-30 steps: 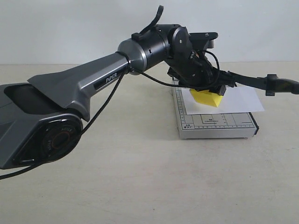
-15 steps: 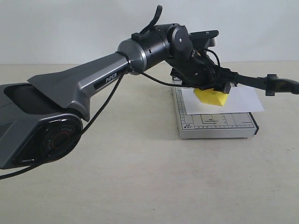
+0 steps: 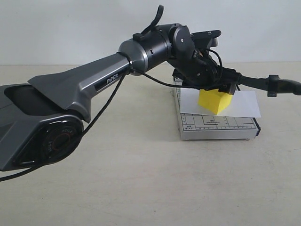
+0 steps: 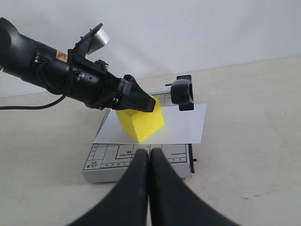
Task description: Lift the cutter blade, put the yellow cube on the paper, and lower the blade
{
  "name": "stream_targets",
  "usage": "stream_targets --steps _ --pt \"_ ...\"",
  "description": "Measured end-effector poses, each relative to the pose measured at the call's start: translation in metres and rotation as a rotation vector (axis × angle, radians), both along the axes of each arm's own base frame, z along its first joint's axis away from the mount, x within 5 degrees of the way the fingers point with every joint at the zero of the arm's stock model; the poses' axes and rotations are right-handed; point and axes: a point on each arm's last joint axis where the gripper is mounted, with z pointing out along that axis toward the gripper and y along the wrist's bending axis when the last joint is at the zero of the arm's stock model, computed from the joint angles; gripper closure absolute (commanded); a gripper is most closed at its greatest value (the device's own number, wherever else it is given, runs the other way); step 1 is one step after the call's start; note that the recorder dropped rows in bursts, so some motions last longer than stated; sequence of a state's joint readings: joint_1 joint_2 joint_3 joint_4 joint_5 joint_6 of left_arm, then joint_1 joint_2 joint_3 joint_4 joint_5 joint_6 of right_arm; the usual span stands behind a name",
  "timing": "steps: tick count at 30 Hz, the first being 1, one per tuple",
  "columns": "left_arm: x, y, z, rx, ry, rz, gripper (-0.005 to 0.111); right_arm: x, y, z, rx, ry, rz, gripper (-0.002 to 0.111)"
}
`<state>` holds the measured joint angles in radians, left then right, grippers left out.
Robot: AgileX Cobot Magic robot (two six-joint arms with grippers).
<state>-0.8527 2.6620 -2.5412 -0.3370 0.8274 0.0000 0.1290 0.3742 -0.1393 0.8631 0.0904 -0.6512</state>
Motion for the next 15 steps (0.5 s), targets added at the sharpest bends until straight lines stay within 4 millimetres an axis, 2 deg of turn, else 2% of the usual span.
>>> stream_targets --steps 5,9,11,15 --pt "0.001 -0.002 0.01 -0.04 -0.036 0.012 0.032 0.0 0.0 0.0 0.0 0.0 0.0 0.109" --pt "0.003 0.0 0.037 -0.071 -0.125 0.021 0.037 0.0 0.0 0.0 0.0 0.0 0.0 0.109" --pt "0.004 0.005 0.052 -0.044 -0.195 0.019 0.045 0.0 0.0 0.0 0.0 0.0 0.0 0.109" --pt "0.005 0.017 0.083 0.033 -0.314 0.014 0.072 0.0 0.0 0.0 0.0 0.0 0.0 0.109"
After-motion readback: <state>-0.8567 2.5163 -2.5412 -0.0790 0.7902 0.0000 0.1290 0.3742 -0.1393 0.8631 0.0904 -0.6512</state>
